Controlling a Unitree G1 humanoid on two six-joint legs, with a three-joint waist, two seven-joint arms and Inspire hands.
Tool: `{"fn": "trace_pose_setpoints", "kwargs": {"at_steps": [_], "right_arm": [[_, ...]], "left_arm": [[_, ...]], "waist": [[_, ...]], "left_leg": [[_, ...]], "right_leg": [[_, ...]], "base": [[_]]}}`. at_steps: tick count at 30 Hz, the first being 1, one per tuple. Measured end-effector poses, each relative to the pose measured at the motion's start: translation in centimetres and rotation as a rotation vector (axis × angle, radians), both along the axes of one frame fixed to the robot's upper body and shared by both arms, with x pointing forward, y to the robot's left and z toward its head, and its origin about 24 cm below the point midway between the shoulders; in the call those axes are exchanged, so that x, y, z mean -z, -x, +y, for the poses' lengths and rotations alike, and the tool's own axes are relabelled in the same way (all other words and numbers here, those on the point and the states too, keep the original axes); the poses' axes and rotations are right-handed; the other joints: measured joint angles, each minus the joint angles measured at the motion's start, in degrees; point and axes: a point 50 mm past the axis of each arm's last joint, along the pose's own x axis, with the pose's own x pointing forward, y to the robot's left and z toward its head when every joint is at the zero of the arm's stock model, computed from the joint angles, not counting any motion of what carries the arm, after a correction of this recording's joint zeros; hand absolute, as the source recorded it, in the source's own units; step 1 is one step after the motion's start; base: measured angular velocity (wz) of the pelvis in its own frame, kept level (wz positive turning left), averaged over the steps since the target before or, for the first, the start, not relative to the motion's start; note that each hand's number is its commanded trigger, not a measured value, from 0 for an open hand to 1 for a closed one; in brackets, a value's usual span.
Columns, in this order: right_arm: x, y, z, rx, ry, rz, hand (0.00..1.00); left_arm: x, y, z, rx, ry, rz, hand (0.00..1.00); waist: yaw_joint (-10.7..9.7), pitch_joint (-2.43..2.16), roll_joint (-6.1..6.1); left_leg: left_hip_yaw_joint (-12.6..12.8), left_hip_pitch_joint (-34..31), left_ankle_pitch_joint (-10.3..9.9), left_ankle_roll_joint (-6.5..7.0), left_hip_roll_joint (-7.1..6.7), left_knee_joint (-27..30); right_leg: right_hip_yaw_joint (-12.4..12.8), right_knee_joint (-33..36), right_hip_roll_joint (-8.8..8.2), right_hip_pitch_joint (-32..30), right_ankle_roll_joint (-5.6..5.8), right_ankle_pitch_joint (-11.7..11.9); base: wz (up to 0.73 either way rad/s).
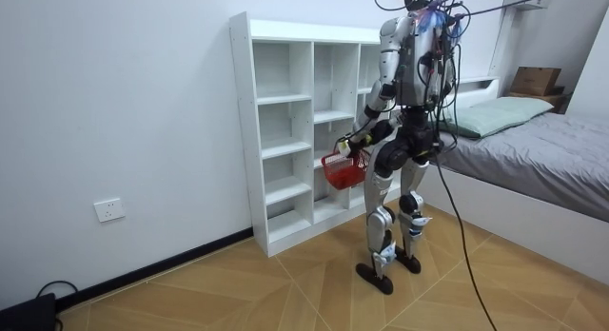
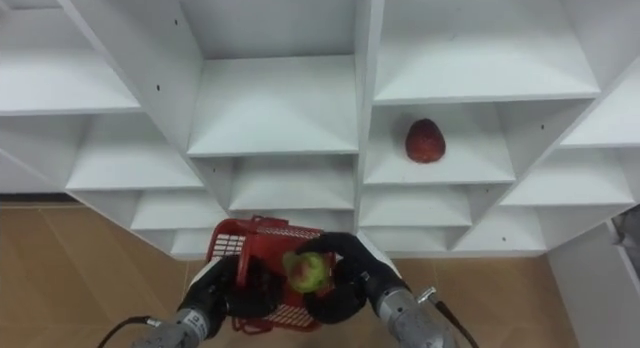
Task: Collect fruits from the closet
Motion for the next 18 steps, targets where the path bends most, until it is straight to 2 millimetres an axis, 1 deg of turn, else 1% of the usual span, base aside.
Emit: {"fn": "trace_pose_setpoints", "kwargs": {"at_steps": [4, 10, 14, 15, 16, 17, 18], "right_arm": [[0.4, 0.2, -0.3, 0.008, 0.010, 0.020, 1.00], [1.1, 0.7, -0.6, 0.015, 0.026, 0.057, 1.00], [1.2, 0.7, -0.6, 0.015, 0.026, 0.058, 1.00], [1.2, 0.7, -0.6, 0.015, 0.027, 0.059, 0.93], [1.2, 0.7, -0.6, 0.015, 0.028, 0.062, 0.79], [1.2, 0.8, -0.6, 0.014, 0.028, 0.063, 0.62], [1.3, 0.8, -0.6, 0.013, 0.028, 0.064, 0.29]], "left_arm": [[-0.1, 0.0, -0.2, 0.000, 0.016, 0.000, 1.00], [-0.6, -0.4, -0.6, 0.005, 0.040, -0.026, 1.00], [-0.8, -0.5, -0.9, 0.023, 0.057, -0.035, 1.00], [-0.8, -0.5, -0.9, 0.022, 0.061, -0.034, 1.00], [-0.8, -0.5, -1.0, 0.022, 0.068, -0.034, 1.00], [-0.8, -0.6, -1.1, 0.026, 0.071, -0.034, 1.00], [-0.8, -0.6, -1.1, 0.027, 0.072, -0.035, 1.00]], "waist": [[0.0, -0.09, 0.61], [-0.1, -0.07, 0.62], [-0.2, -0.04, 0.56], [-0.2, -0.04, 0.55], [-0.2, -0.03, 0.53], [-0.3, 0.00, 0.48], [-0.3, 0.03, 0.44]], "left_leg": [[0.1, -0.1, 0.0, -0.01, -0.07, -0.1], [0.2, -0.1, 0.0, 0.00, -0.10, -0.1], [0.3, -0.1, 0.0, 0.00, -0.17, 0.0], [0.3, -0.1, 0.0, 0.00, -0.22, 0.0], [0.3, -0.1, 0.0, 0.00, -0.23, 0.0], [0.3, 0.0, 0.0, 0.00, -0.22, 0.0], [0.3, 0.0, 0.0, 0.00, -0.21, 0.0]], "right_leg": [[0.1, 0.0, -0.02, 0.0, -0.03, 0.0], [0.3, 0.1, -0.13, 0.0, 0.01, 0.0], [0.5, 0.0, -0.10, -0.1, 0.03, -0.1], [0.5, 0.0, -0.10, -0.1, 0.03, -0.1], [0.6, 0.1, -0.10, -0.1, 0.03, -0.1], [0.6, 0.1, -0.11, -0.1, 0.03, -0.1], [0.6, 0.2, -0.12, -0.1, 0.02, -0.1]], "base": [[0.00], [0.00], [0.00], [0.00], [0.00], [0.00], [0.00]]}}
